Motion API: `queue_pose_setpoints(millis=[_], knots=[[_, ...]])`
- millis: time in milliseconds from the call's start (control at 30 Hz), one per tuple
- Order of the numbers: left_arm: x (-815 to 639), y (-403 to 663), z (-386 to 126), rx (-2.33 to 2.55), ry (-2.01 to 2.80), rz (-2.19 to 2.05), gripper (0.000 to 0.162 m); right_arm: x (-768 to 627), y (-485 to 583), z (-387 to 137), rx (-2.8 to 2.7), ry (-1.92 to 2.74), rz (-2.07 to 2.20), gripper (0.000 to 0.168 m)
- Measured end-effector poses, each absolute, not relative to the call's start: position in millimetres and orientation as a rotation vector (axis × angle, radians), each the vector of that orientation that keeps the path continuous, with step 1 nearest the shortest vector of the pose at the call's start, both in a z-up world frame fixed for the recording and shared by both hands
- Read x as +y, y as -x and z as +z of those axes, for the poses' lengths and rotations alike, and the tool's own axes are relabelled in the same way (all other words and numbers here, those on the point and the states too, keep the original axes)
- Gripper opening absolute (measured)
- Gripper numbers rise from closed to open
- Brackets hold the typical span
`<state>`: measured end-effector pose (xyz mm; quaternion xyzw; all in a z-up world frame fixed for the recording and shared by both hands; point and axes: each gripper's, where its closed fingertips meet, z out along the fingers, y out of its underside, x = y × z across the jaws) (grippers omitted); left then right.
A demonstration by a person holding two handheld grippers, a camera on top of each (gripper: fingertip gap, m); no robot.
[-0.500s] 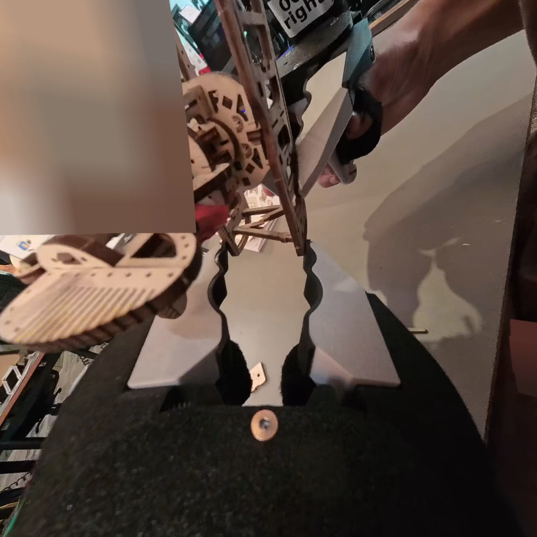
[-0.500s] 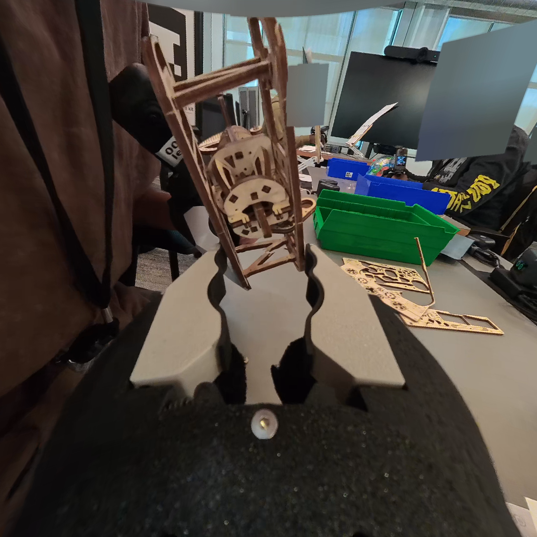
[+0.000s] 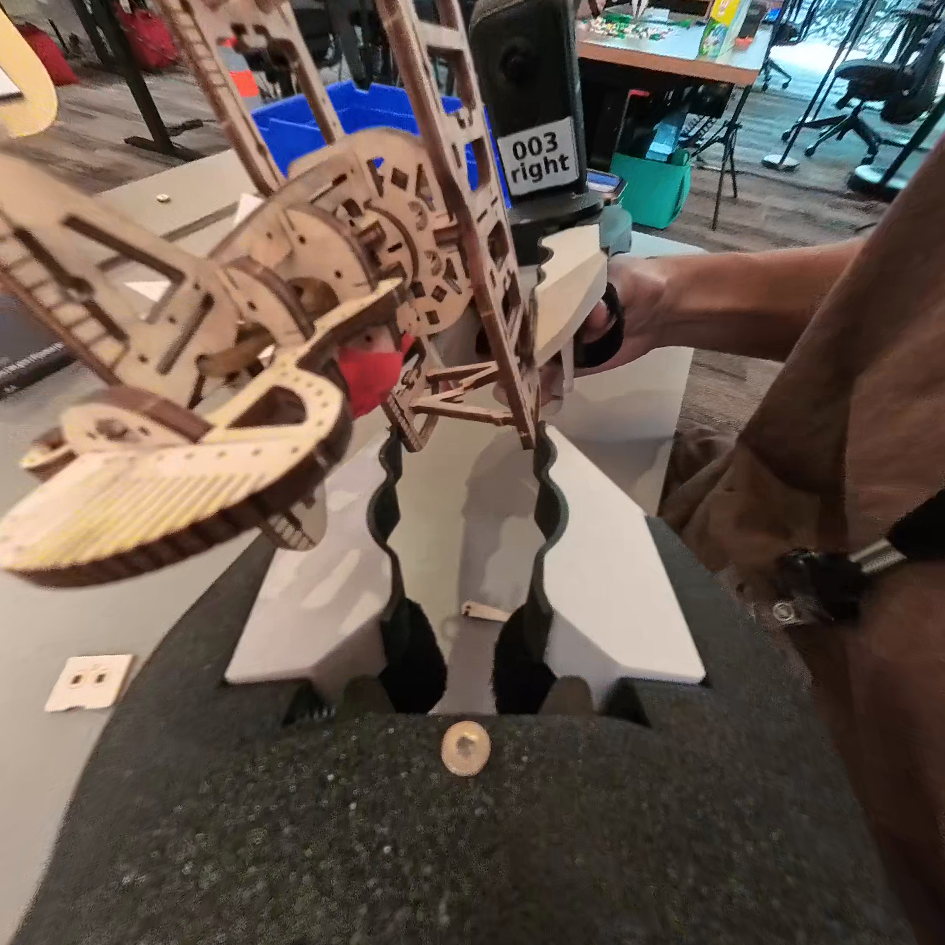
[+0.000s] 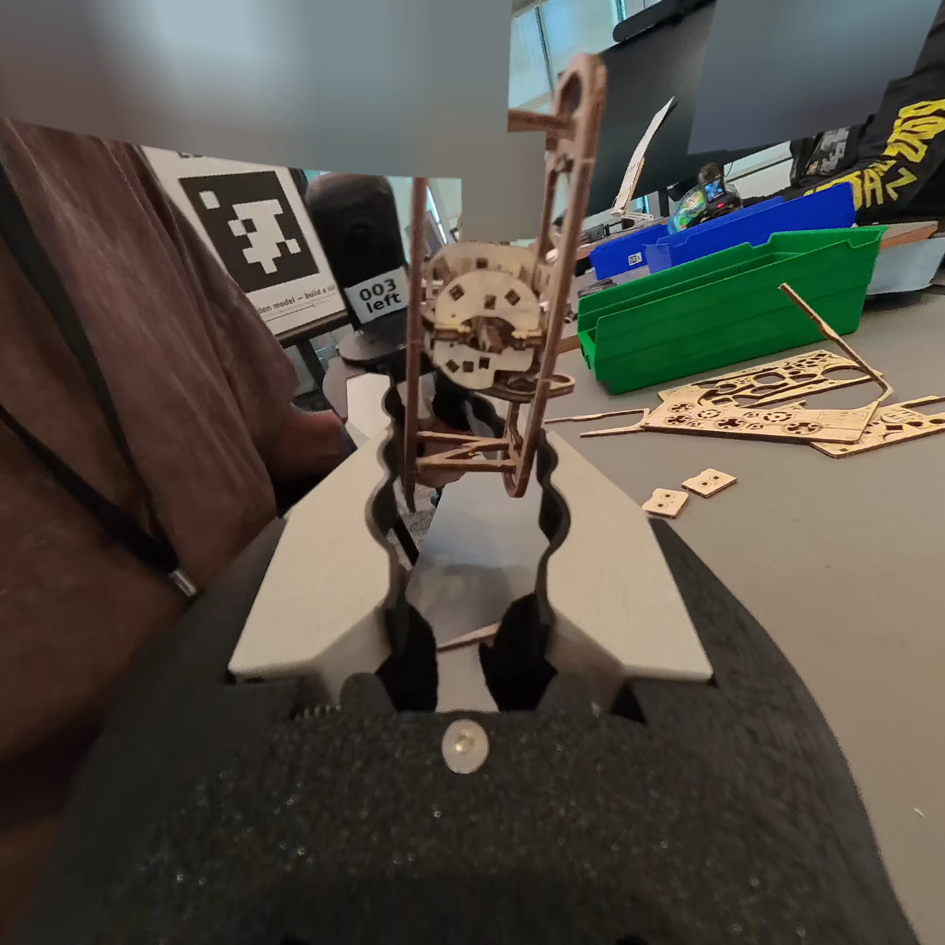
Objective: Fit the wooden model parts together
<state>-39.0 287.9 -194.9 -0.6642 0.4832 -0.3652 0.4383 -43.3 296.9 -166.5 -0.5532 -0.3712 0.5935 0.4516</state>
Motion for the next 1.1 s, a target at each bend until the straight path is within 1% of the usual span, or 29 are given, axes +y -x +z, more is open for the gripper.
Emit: queue_pose_setpoints(millis=[100,200,300,400,633,833,900,1000,1033,1100], knots=[[281.7,34.5,-190.1,1.155,1.672,-1.012,0.049,290.5,41.2,-177.1,-0.984,1.419,1.438,0.061],[278.3,33.4,-191.7,1.139,1.703,-1.063,0.049,283.2,39.6,-171.9,-0.98,1.437,1.465,0.058],[272.9,30.5,-182.4,1.108,1.681,-1.139,0.049,276.7,41.4,-172.1,-0.999,1.456,1.456,0.055],[269.8,28.9,-179.8,1.131,1.644,-1.103,0.049,272.3,40.3,-169.5,-0.982,1.454,1.472,0.05],[261.7,26.9,-170.3,1.199,1.529,-0.972,0.05,260.2,38.1,-160.8,-1.002,1.345,1.482,0.047],[261.3,27.6,-163.1,1.211,1.474,-0.825,0.049,261.7,38.5,-158.1,-0.971,1.276,1.485,0.048],[268.9,31.7,-167.0,1.237,1.457,-0.665,0.05,272.2,37.4,-166.2,-0.946,1.353,1.428,0.059],[278.9,36.8,-178.8,1.279,1.462,-0.453,0.049,276.8,34.2,-170.4,-0.962,1.42,1.353,0.062],[281.5,37.6,-183.5,1.288,1.477,-0.41,0.049,278.6,33.9,-174.7,-0.964,1.467,1.321,0.066],[288.9,40.3,-191.4,1.282,1.518,-0.332,0.049,279.9,34.7,-186.6,-0.937,1.58,1.282,0.08]])
